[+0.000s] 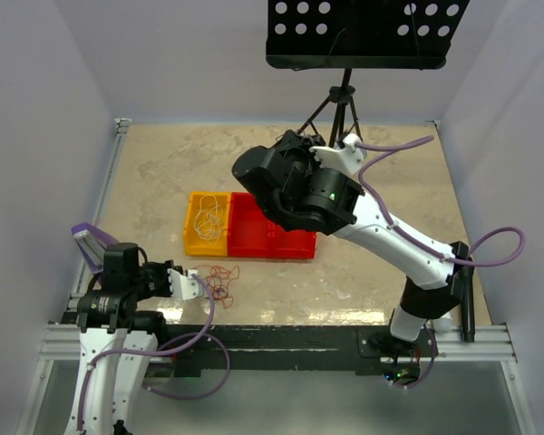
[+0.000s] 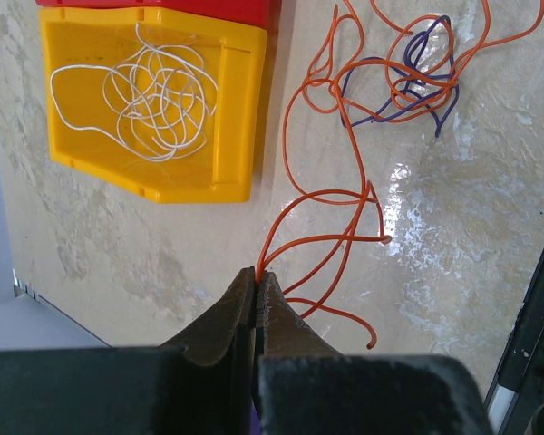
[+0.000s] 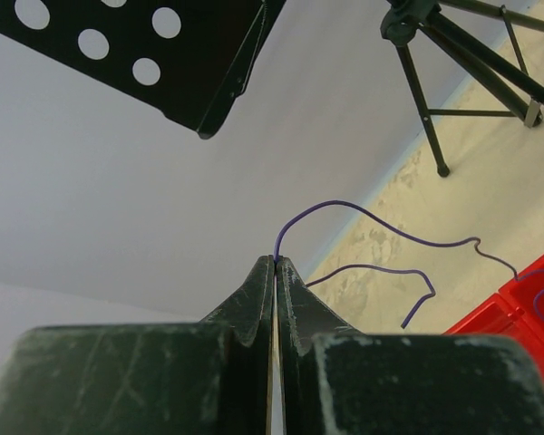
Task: Untangle the cables
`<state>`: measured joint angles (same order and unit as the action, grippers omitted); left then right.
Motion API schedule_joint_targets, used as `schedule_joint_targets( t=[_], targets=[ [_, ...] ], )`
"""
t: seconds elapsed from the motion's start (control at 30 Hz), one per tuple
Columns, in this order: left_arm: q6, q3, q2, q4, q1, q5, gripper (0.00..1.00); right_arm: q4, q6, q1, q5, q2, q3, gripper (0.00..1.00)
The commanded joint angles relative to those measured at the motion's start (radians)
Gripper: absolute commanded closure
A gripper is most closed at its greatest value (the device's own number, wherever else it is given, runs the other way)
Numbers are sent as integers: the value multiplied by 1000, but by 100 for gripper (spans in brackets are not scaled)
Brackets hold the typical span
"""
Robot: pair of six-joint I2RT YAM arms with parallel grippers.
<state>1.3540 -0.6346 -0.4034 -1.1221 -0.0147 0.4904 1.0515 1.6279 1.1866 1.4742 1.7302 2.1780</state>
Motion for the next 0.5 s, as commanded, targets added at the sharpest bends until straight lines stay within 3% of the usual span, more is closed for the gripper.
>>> schedule_joint_targets(
  t=[0.0,0.47],
  targets=[
    [-3,4,6,19,-4,17,100,1,29,-4,324,-14,69,100],
    [-7,13,6,27,-5,22,100,7,93,8,322,-56,178,100]
  ],
)
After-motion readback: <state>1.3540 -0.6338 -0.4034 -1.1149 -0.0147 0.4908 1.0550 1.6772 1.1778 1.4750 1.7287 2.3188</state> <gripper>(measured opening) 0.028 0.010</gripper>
